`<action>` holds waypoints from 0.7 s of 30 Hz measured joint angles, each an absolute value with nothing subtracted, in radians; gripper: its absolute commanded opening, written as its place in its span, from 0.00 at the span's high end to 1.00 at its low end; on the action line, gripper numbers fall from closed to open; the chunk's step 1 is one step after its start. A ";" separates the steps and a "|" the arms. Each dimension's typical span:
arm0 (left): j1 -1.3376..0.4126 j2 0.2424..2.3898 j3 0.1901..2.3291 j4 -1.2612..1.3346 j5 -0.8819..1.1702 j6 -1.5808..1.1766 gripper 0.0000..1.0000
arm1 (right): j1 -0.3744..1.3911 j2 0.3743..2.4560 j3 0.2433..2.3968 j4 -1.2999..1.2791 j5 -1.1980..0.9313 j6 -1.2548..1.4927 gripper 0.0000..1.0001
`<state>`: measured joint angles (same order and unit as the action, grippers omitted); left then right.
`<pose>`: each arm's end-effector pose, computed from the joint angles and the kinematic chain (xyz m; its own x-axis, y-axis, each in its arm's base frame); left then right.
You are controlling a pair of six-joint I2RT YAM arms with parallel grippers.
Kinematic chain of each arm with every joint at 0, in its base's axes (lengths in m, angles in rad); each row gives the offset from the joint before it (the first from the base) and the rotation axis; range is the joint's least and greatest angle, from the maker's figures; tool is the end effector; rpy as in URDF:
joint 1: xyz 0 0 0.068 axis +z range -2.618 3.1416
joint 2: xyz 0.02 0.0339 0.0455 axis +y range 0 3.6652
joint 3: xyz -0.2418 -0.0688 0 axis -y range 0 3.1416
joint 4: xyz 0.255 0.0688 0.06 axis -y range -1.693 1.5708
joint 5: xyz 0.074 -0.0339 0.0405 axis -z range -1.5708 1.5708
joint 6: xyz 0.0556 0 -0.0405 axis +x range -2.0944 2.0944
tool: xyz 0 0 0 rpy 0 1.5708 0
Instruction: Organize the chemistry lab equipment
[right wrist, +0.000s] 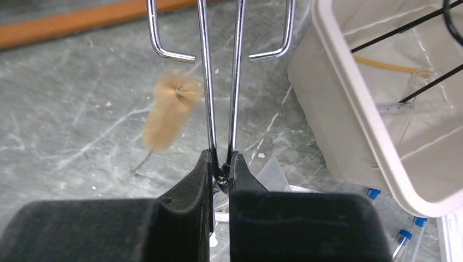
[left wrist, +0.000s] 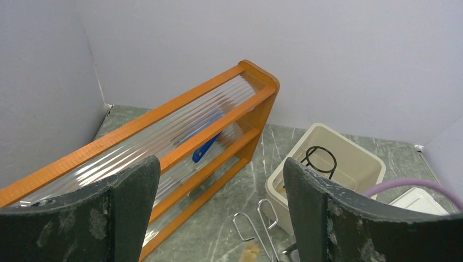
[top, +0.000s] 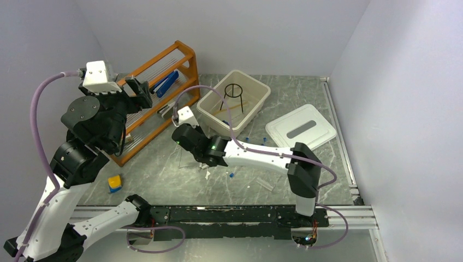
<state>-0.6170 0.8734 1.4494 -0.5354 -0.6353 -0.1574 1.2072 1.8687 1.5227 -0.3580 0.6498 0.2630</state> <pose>0.1533 -0.0683 0.4929 0.0355 -0.1799 -0.9830 -0.0125 0.9835 -0.1804 0.1884 0.4005 0.2381 -0.3731 -0.3985 -0.8379 -0.5003 0.8469 -0.1800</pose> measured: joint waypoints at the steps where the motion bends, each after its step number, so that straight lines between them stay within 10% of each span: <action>1: -0.617 0.874 1.449 -0.535 -0.635 -0.157 0.13 | 1.207 1.850 1.515 -0.348 0.652 0.267 1.00; 21: -0.617 0.867 1.370 -0.535 -0.582 -0.218 0.14 | 1.022 1.676 1.520 -0.407 0.719 0.477 1.00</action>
